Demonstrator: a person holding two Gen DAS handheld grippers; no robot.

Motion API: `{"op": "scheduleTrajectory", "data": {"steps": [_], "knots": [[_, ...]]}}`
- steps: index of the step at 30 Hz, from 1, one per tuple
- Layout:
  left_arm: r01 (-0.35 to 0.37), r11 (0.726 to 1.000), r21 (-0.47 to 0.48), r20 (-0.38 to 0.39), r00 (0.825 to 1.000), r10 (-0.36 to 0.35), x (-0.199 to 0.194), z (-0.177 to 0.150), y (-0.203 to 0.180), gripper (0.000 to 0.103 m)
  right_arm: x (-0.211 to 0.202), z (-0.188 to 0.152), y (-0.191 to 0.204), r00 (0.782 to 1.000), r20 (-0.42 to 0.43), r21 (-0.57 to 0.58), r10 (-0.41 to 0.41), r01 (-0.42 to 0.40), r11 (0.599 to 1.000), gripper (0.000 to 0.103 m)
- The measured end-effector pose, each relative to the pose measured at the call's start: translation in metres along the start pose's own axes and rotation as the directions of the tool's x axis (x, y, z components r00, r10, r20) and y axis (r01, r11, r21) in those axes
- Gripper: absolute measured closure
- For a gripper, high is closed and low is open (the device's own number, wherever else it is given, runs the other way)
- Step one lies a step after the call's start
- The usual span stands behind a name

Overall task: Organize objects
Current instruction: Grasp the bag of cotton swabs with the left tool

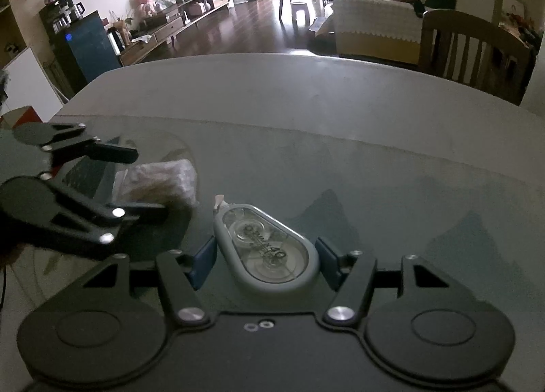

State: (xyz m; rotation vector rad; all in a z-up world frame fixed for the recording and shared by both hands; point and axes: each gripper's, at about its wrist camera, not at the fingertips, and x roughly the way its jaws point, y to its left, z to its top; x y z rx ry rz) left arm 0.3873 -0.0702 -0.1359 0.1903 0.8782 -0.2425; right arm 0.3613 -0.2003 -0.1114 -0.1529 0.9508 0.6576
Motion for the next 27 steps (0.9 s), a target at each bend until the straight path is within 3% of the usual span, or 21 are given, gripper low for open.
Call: {"op": "scheduleTrajectory", "data": {"steps": [9,16,22,27], "knots": [[0.028,0.999,-0.045,-0.017,0.999,-0.028,0.013,-0.003,0.004,0.022,-0.004,-0.01,0.001,1.0,-0.01,0.008,-0.005,0.005,1.0,0.04],[0.012,0.998,-0.057,-0.012,1.0,-0.012,0.001,-0.005,-0.009,0.054,-0.01,-0.015,0.011,0.999,-0.011,0.024,-0.032,0.032,0.999,0.04],[-0.037,0.992,-0.119,-0.023,0.999,0.035,-0.015,-0.013,-0.02,0.058,-0.017,-0.022,0.027,0.998,-0.016,0.038,-0.055,0.056,0.998,0.04],[-0.031,0.984,-0.175,-0.011,1.0,0.029,-0.046,-0.022,-0.027,0.058,-0.032,-0.025,0.045,0.999,-0.011,0.035,-0.052,0.053,0.998,0.04]]}}
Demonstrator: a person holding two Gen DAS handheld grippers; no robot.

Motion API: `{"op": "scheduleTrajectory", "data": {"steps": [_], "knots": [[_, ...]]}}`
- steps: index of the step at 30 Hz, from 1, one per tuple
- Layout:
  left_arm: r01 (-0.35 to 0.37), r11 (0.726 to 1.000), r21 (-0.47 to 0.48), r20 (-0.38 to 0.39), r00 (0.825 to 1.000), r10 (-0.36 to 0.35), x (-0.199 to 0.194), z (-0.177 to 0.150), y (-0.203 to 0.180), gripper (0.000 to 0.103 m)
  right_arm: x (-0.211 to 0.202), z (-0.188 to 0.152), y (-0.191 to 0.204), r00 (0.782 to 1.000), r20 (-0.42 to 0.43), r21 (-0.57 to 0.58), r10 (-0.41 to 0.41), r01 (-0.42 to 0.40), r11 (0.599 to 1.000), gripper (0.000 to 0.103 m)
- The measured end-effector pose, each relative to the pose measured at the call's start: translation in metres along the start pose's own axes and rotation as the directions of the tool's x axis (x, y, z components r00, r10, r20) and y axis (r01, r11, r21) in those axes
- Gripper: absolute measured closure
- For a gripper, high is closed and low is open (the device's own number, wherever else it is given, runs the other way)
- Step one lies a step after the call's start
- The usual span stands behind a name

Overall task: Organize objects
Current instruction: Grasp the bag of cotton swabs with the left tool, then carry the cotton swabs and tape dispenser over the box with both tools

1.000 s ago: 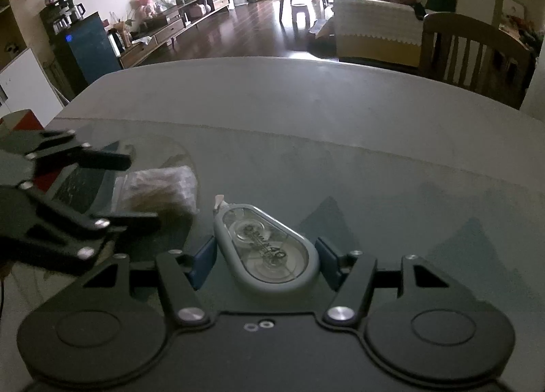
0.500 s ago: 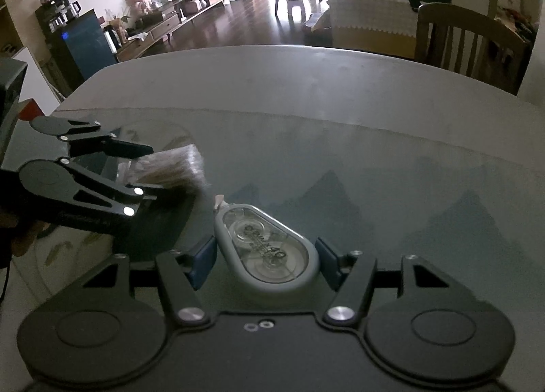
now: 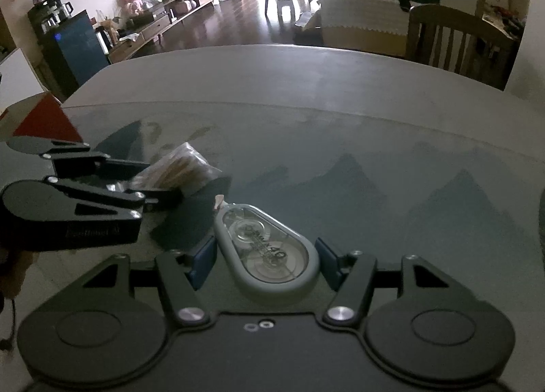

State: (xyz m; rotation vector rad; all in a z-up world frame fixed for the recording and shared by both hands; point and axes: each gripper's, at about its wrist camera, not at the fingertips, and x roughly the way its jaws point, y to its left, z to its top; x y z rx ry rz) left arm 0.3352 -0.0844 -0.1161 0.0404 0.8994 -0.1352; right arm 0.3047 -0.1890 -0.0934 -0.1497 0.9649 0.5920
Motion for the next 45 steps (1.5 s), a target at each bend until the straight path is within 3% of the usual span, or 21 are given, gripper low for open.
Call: {"op": "scheduleTrajectory", "data": {"steps": [12,24,33,45], "knots": [[0.001,0.995,-0.099,0.056,0.998,0.005,-0.098,-0.025,0.014,0.058,-0.059,-0.001,0.068,0.997,0.057,-0.024,0.042,-0.041,0.999,0.04],[-0.021,0.986,-0.166,0.101,0.994,0.038,-0.19,-0.055,0.072,0.058,-0.095,0.009,0.152,0.989,0.115,-0.083,0.098,-0.089,0.993,0.04],[-0.049,0.975,-0.217,0.12,0.99,0.077,-0.237,-0.081,0.136,0.058,-0.093,0.02,0.222,0.982,0.132,-0.131,0.137,-0.12,0.984,0.04],[-0.139,0.96,-0.244,0.104,0.98,0.168,-0.263,-0.11,0.223,0.057,-0.059,0.047,0.301,0.981,0.127,-0.187,0.15,-0.125,0.974,0.04]]}}
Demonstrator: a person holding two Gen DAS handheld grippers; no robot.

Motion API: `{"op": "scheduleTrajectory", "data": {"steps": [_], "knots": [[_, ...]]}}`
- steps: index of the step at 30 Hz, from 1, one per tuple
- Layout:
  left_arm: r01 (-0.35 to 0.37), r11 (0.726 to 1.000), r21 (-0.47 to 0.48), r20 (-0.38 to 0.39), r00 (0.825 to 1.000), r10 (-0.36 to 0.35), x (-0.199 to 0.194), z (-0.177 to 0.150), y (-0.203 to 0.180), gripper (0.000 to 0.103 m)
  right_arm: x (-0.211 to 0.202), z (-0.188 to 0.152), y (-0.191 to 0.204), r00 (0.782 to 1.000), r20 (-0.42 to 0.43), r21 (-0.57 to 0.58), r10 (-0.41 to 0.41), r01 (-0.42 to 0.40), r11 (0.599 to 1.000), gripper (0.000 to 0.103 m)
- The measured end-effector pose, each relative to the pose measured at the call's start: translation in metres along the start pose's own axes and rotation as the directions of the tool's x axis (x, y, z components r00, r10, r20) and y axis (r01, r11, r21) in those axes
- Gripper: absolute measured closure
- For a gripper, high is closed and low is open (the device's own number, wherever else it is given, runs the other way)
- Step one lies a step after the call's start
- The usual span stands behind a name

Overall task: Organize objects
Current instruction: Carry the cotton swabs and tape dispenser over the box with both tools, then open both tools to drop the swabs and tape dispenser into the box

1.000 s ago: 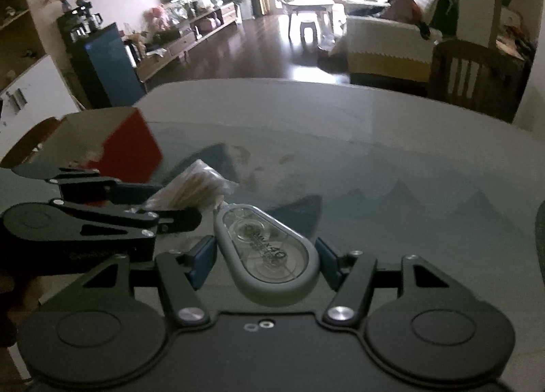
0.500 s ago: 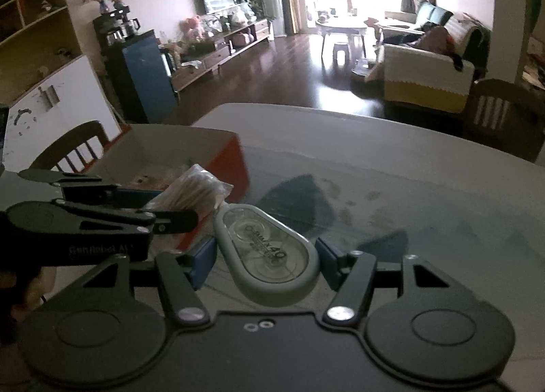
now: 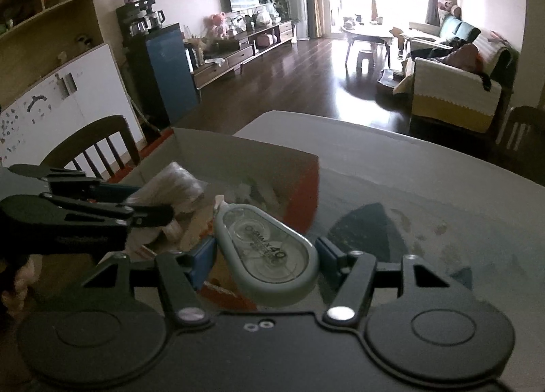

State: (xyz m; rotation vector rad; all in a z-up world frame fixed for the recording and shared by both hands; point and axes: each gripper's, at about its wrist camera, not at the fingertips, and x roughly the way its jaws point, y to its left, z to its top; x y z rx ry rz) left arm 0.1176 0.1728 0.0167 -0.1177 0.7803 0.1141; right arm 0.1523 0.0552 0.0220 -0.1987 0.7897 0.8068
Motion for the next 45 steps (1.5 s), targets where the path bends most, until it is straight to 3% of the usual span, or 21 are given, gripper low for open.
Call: {"op": "scheduleTrajectory", "data": {"steps": [8,19,31,45], "knots": [[-0.074,0.997,0.01,-0.016,0.997,0.074,0.01,0.006,0.055,0.057,0.039,0.018,0.026,0.999,-0.026,-0.041,-0.021,0.02,0.999,0.04],[-0.15,0.987,0.059,-0.085,0.984,0.155,0.059,0.014,0.102,0.057,0.09,0.033,0.055,0.997,-0.077,-0.073,-0.017,0.011,0.997,0.04],[-0.146,0.983,0.111,-0.185,0.969,0.164,0.109,0.008,0.107,0.057,0.13,0.028,0.086,0.99,-0.14,-0.202,-0.035,0.006,0.979,0.04],[-0.118,0.979,0.169,-0.241,0.958,0.157,0.124,-0.002,0.089,0.056,0.144,0.02,0.1,0.98,-0.185,-0.27,-0.072,0.02,0.963,0.04]]}}
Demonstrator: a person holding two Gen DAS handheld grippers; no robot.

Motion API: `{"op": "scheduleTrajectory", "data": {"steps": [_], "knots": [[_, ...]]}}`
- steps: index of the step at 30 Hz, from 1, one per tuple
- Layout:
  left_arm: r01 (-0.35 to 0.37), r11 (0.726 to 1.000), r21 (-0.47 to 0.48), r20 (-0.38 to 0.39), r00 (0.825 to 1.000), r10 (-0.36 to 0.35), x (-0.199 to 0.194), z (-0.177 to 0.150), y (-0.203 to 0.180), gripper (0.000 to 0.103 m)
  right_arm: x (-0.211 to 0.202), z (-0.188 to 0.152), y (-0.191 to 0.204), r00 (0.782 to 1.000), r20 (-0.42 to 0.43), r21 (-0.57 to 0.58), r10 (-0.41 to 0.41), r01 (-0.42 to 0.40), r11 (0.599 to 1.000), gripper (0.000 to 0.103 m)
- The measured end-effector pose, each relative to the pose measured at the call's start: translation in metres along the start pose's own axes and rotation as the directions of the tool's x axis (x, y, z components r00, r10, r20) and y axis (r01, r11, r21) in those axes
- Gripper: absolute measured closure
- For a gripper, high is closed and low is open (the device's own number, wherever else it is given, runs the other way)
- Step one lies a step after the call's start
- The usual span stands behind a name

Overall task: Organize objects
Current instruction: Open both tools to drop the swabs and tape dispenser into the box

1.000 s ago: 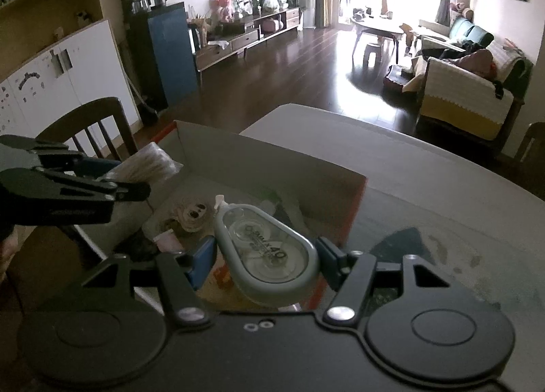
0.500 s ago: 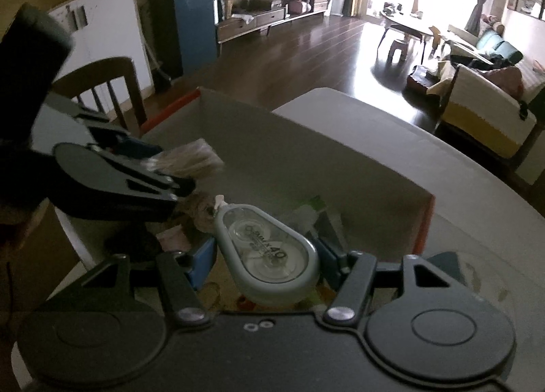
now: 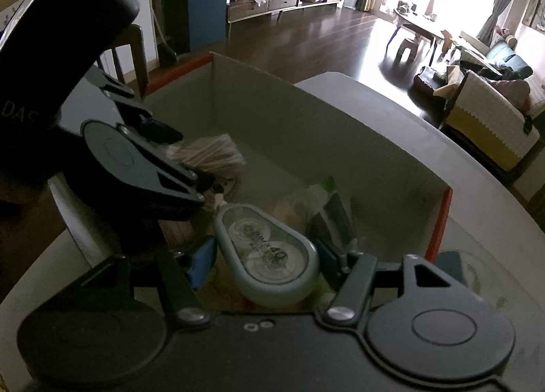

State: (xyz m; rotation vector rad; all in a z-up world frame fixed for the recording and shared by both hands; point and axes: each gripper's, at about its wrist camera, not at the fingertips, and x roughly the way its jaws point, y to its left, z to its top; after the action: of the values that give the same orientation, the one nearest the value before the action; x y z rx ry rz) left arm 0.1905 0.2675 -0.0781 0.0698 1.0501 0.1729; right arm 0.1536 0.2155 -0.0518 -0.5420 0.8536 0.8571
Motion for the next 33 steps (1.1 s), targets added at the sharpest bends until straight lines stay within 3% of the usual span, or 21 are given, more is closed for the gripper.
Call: {"op": "scheduleTrajectory", "data": {"steps": [5,11,18,23,30,33], "knots": [[0.017,1.0,-0.02,-0.015,1.0,-0.017,0.0,0.0,0.001,0.055,-0.006,0.0,-0.005,1.0,0.005,0.033,0.026,-0.026,0.999,0.039],[0.033,0.999,-0.02,-0.001,0.999,-0.033,-0.006,-0.008,-0.002,0.041,-0.019,0.004,-0.014,0.999,0.024,0.044,0.037,-0.038,0.998,0.035],[0.041,0.997,-0.061,0.06,0.998,-0.037,-0.022,-0.017,-0.001,0.029,-0.039,-0.005,-0.029,0.994,0.08,0.09,0.072,-0.08,0.993,0.027],[0.051,0.995,-0.083,0.112,0.993,-0.041,-0.041,-0.018,0.001,0.028,-0.056,-0.013,-0.036,0.99,0.116,0.108,0.084,-0.097,0.989,0.025],[0.089,0.99,-0.109,0.202,0.977,-0.066,-0.074,-0.031,0.0,0.028,-0.083,-0.017,-0.047,0.975,0.194,0.129,0.107,-0.133,0.983,0.022],[0.083,0.991,-0.109,0.248,0.967,-0.054,-0.087,-0.037,0.0,0.022,-0.095,-0.023,-0.049,0.968,0.225,0.135,0.112,-0.145,0.98,0.021]]}}
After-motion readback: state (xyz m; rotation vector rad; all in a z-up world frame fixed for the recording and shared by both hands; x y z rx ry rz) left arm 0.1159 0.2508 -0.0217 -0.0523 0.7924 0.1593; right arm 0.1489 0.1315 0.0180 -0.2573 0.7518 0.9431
